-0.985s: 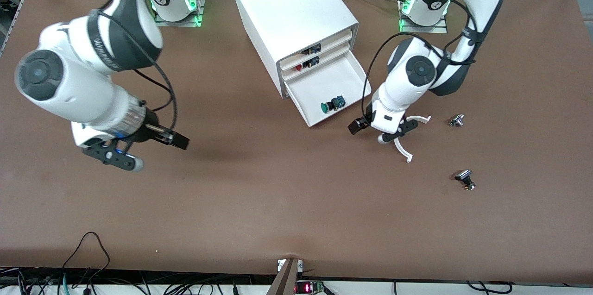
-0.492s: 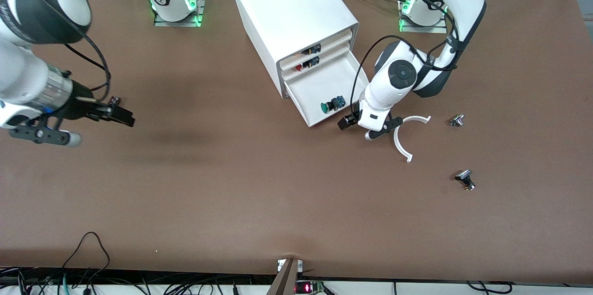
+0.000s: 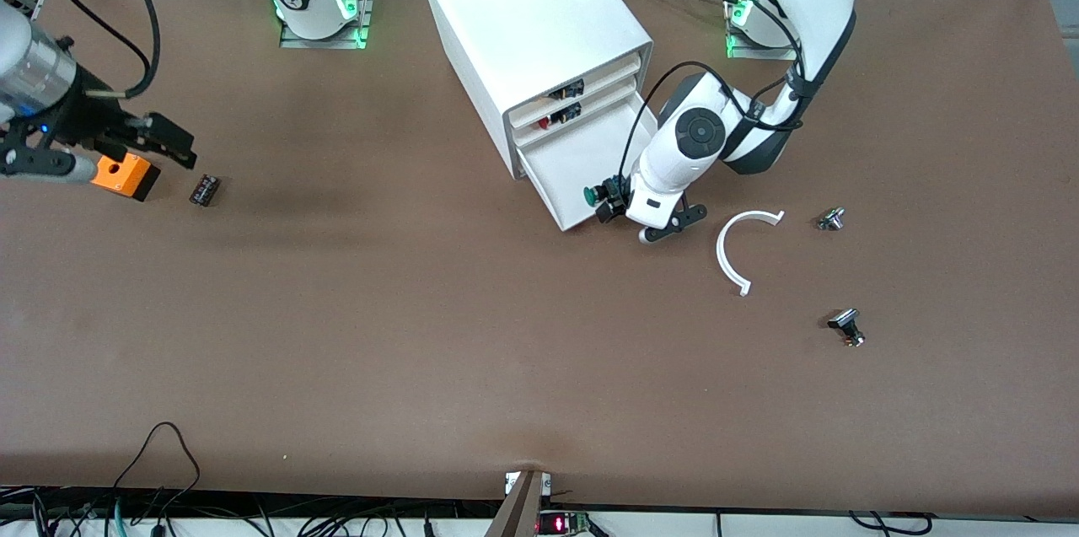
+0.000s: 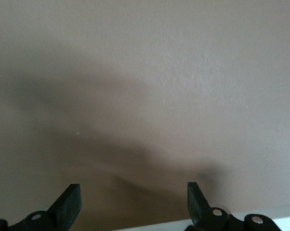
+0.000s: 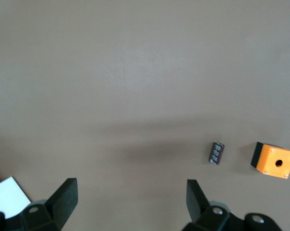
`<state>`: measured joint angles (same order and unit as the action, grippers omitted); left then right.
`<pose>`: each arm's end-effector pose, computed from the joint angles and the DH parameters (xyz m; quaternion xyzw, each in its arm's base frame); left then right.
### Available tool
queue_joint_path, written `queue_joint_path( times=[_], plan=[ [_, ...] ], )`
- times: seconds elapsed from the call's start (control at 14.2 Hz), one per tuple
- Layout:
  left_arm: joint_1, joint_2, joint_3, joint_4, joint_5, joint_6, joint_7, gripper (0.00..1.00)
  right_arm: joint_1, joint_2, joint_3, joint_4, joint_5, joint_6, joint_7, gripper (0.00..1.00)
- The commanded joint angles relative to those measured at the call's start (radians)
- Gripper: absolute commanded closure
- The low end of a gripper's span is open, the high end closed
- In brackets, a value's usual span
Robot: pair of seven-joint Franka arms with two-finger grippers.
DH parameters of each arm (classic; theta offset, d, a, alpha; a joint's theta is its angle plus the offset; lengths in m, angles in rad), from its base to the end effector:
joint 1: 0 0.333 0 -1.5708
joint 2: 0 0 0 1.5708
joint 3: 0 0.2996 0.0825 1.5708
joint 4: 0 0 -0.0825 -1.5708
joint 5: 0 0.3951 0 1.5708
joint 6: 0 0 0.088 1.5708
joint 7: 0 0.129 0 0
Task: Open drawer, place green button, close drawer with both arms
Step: 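Push the drawer shut with the left gripper while the right gripper returns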
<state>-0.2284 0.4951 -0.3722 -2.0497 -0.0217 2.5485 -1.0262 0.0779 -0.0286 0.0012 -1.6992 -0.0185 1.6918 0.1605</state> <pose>0.4922 -0.3422 0.1682 0.9661 0.2403 -0.0552 0.0763 0.5644 0.0426 0.5505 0.9991 -0.0397 0.0116 0.0079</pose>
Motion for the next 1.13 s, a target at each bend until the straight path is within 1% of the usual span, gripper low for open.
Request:
queue_joint_path(
  times=[0.0,0.14,0.49,1.06],
  plan=[
    [-0.015,-0.016,-0.023,-0.026,-0.004,0.003,-0.032,0.03,-0.026,-0.103,0.023,-0.108,-0.04,0.023,-0.022,0.0],
    [-0.015,-0.016,-0.054,-0.032,-0.004,-0.004,-0.084,0.02,-0.026,-0.139,0.023,-0.14,-0.04,0.026,-0.022,0.0],
    [-0.015,-0.016,-0.12,-0.061,-0.006,-0.004,-0.113,0.02,-0.027,-0.126,0.028,-0.134,-0.031,0.02,-0.022,0.0],
    [-0.037,-0.009,-0.174,-0.076,-0.01,-0.004,-0.123,0.02,-0.015,-0.125,0.029,-0.119,-0.029,0.025,-0.016,0.0]
  ],
)
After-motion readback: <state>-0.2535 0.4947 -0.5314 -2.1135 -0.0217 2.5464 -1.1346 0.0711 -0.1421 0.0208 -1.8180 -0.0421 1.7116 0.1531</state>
